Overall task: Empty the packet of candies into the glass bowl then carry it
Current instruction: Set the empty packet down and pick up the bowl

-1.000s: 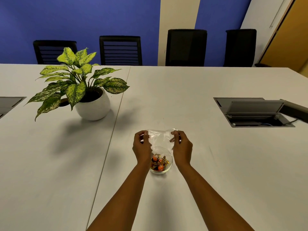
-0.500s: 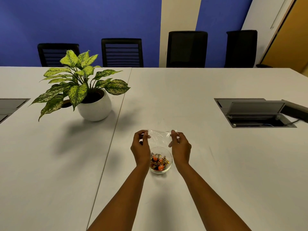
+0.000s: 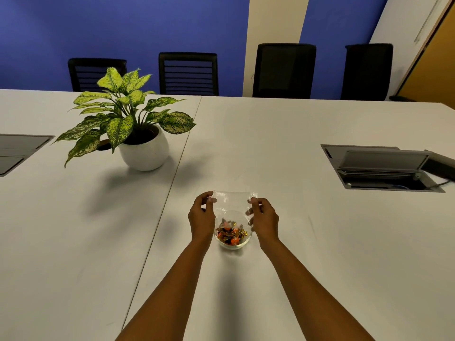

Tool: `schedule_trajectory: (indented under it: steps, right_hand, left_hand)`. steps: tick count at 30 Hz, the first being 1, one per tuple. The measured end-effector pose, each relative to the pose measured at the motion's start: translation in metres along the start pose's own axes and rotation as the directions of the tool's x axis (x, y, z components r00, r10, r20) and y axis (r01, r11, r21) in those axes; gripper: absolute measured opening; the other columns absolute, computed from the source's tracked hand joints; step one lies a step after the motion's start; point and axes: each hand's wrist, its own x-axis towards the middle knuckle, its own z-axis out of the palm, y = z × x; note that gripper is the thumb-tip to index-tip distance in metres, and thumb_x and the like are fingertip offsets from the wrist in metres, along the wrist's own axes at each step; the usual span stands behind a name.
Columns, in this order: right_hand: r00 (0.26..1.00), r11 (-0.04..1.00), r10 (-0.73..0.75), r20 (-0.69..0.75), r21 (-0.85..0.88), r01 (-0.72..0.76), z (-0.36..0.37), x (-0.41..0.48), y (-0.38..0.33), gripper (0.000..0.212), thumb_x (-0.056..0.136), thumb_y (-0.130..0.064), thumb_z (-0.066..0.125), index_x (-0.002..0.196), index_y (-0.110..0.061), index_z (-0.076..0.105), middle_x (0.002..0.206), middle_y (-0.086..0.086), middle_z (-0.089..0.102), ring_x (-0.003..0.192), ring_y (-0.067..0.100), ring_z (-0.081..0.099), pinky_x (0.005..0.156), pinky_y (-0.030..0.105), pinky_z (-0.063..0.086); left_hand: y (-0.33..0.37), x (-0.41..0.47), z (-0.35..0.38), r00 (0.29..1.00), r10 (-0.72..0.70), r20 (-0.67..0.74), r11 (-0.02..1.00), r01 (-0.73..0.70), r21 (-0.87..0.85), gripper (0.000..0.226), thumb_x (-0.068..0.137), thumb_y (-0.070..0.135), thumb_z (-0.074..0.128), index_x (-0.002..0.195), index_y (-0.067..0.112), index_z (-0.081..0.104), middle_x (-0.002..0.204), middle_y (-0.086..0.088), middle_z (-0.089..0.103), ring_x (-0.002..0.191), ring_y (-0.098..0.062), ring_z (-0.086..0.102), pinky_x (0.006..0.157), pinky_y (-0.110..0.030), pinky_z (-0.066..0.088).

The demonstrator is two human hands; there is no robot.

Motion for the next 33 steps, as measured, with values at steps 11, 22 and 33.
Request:
schedule_trajectory:
  steps: [11,22,33]
  right_hand:
    - [0.999,0.977,0.001,0.038,-0.212,0.007,0.01,-0.037,0.033,0.015,0.096,-0.01,0.046,0.104,-0.01,0.06,0.081,0.006,0.064,0.054,0.022,0.056,0.032,0.011,0.038]
    - [0.966,0.964,0.157,0.207,-0.246,-0.104,0.061,-0.135,0.087,0.014,0.094,-0.01,0.052,0.105,-0.004,0.058,0.081,0.011,0.064,0.051,0.017,0.055,0.047,0.023,0.044]
    - [0.957,0.867,0.154,0.247,-0.498,-0.011,0.091,-0.205,0.115,0.017,0.091,-0.007,0.053,0.107,-0.009,0.06,0.096,0.015,0.061,0.086,0.03,0.064,0.073,0.034,0.05]
  left_hand:
    - [-0.032,-0.027,-0.045,0.985,-0.082,0.151,0.99,0.063,0.124,0.045,0.096,-0.003,0.04,0.134,0.017,0.052,0.128,-0.008,0.062,0.096,-0.027,0.057,0.085,-0.028,0.046]
    - [-0.082,-0.068,-0.154,0.973,-0.225,0.051,0.959,0.212,0.189,0.038,0.093,0.001,0.051,0.127,0.015,0.059,0.102,-0.007,0.064,0.084,-0.02,0.059,0.079,-0.029,0.048]
    - [-0.116,-0.107,-0.219,0.954,-0.288,-0.087,0.903,0.301,0.307,0.029,0.088,0.001,0.058,0.115,0.007,0.067,0.105,-0.018,0.07,0.084,-0.021,0.061,0.079,-0.026,0.047]
